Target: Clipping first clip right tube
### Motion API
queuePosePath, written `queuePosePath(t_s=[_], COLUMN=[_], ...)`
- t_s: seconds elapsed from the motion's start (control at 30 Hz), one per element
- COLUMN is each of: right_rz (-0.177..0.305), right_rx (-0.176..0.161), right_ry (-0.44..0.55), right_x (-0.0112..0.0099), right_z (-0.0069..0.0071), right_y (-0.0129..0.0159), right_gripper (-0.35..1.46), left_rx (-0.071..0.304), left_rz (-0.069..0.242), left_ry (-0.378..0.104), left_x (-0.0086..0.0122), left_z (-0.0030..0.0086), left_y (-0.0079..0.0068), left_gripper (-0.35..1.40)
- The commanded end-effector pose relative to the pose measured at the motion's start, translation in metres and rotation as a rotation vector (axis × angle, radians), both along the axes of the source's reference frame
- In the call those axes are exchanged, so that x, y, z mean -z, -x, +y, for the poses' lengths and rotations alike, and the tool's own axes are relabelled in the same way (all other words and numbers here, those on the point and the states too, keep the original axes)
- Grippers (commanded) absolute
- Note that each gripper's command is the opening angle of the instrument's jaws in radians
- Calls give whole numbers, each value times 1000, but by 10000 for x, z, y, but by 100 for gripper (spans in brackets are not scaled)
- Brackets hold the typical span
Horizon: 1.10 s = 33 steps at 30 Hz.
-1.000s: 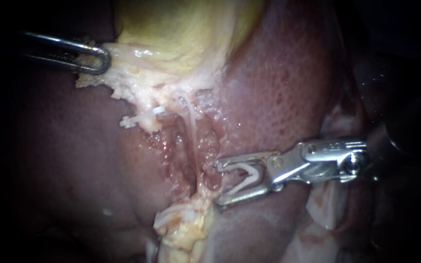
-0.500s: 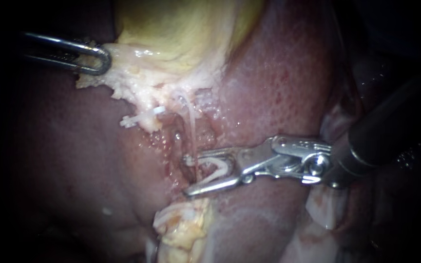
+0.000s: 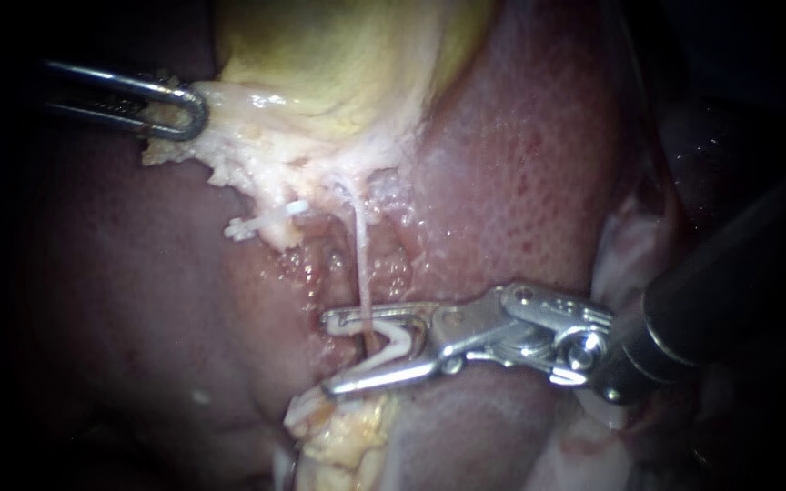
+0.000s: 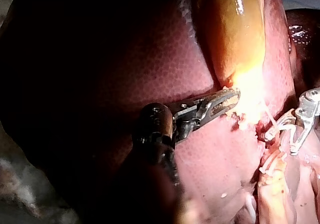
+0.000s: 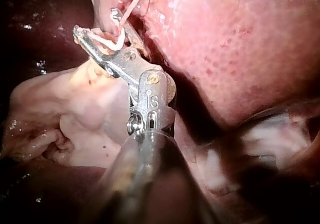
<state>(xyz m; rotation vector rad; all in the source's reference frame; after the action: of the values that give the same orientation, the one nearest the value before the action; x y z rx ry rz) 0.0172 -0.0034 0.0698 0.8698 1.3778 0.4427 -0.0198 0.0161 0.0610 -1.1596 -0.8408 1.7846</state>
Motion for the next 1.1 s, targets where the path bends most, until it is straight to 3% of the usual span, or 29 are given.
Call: queuePosePath(t_s=[0.03, 0.23, 0.37, 0.8, 0.87, 1.1], right_rz=[3, 7, 8, 10, 7, -6], right_rx=[7, 10, 11, 15, 15, 7], right_ry=[-2, -13, -15, -14, -25, -59], right_x=[6, 29, 32, 31, 31, 31], right_z=[-1, 2, 3, 1, 1, 0], right_y=[1, 6, 6, 15, 15, 22], right_gripper=[44, 39, 31, -19, -35, -35], left_rx=[0, 0, 0, 0, 0, 0], left_rz=[0, 0, 0, 0, 0, 0], left_ry=[0, 0, 0, 0, 0, 0], left_x=[0, 0, 0, 1, 1, 1], left_z=[0, 0, 0, 0, 0, 0], left_y=[0, 0, 0, 0, 0, 0], left_gripper=[-35, -35, -35, -35, -35, -35])
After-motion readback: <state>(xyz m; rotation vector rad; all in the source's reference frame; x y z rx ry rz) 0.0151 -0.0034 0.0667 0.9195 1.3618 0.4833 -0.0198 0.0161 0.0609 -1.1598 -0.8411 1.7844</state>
